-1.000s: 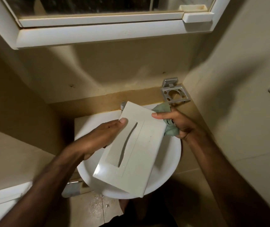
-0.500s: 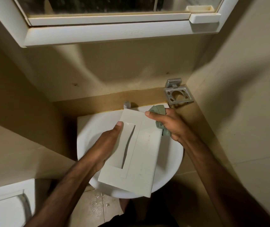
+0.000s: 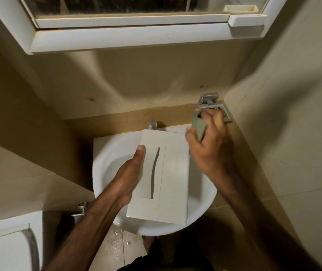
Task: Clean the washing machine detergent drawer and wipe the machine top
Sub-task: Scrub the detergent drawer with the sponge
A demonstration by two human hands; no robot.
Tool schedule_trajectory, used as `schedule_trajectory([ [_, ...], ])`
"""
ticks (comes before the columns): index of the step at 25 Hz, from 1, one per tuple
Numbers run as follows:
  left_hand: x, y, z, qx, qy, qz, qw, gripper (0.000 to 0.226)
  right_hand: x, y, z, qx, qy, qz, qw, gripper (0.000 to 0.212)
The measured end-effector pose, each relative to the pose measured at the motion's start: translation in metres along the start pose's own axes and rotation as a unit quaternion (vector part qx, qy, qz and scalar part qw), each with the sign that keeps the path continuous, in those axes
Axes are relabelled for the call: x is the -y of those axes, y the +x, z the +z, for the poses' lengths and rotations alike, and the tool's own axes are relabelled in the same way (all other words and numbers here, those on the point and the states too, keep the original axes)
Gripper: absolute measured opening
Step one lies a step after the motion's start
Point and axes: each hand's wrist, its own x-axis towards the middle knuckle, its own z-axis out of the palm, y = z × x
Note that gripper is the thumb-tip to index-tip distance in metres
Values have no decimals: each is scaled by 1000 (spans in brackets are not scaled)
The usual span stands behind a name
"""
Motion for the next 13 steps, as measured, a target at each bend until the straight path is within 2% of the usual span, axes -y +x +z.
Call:
schedule_trajectory([
  [2, -3, -2, 3, -1, -3, 8, 1000, 86, 18, -23, -2, 97, 9, -60, 993, 58],
  [4, -6, -4, 6, -1, 7, 29, 1000, 63, 22, -46, 1, 148, -19, -142, 979, 47],
  [6, -8, -6, 8, 1, 26, 54, 998, 51, 17, -65, 1, 151, -72, -241, 956, 32],
  [8, -10, -9, 7, 8, 31, 70, 997, 50, 11, -85, -4, 177, -79, -317, 928, 30],
  [11, -10, -11, 5, 18, 39, 84, 996, 53, 5, -94, -14, 227, -82, -444, 863, 27],
  [12, -11, -10, 3, 12, 40, 87, 995, 54, 1, -84, -14, 228, -95, -450, 858, 26],
  [13, -11, -9, 2, 2, 38, 92, 995, 55, -2, -70, -12, 219, -112, -429, 869, 28],
])
